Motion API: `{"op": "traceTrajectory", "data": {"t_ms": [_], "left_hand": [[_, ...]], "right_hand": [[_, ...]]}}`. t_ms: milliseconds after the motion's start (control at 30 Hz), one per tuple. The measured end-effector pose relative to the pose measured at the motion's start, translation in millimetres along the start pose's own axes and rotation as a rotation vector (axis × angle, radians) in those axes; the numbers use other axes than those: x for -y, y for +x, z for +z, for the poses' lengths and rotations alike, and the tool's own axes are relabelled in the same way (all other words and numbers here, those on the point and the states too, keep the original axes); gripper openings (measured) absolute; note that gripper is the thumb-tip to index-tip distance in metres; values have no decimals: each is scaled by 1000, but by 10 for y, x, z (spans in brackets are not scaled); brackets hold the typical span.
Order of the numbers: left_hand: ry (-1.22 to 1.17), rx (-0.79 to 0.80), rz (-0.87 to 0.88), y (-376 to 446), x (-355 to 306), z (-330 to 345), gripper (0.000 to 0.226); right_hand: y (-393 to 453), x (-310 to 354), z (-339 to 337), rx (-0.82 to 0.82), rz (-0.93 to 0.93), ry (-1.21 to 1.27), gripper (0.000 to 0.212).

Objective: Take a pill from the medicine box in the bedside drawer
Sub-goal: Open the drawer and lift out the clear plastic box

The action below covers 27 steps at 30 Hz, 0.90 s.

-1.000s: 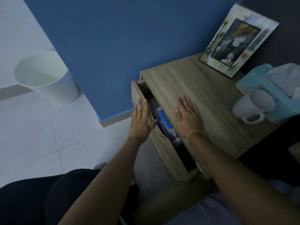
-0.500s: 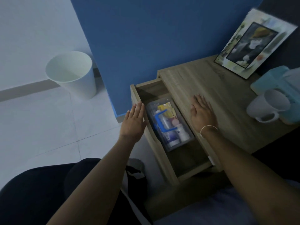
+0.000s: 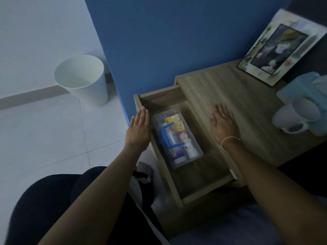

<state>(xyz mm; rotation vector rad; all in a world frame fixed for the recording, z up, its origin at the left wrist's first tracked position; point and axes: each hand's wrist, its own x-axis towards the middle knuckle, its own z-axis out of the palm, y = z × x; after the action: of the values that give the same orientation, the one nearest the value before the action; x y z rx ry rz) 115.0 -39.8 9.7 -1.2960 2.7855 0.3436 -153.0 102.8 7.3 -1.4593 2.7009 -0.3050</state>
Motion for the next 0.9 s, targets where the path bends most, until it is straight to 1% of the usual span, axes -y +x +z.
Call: {"op": "traceTrajectory", "data": {"t_ms": [133, 233, 333, 600, 900], "left_hand": [[20, 15, 12, -46, 49, -35, 63], [8, 35, 6, -64, 75, -80, 62], [-1, 48, -16, -91, 99, -88, 61], [14, 82, -21, -117, 208, -123, 60], [-48, 102, -15, -103, 204, -135, 60]], "right_hand": [[-5, 65, -10, 50, 42, -49, 54], [-40, 131, -1, 53, 88, -33, 53], [-86, 142, 7, 53, 95, -12, 54], [-94, 138, 32, 9, 89, 0, 53], [-96, 122, 52, -28, 89, 8, 53]]}}
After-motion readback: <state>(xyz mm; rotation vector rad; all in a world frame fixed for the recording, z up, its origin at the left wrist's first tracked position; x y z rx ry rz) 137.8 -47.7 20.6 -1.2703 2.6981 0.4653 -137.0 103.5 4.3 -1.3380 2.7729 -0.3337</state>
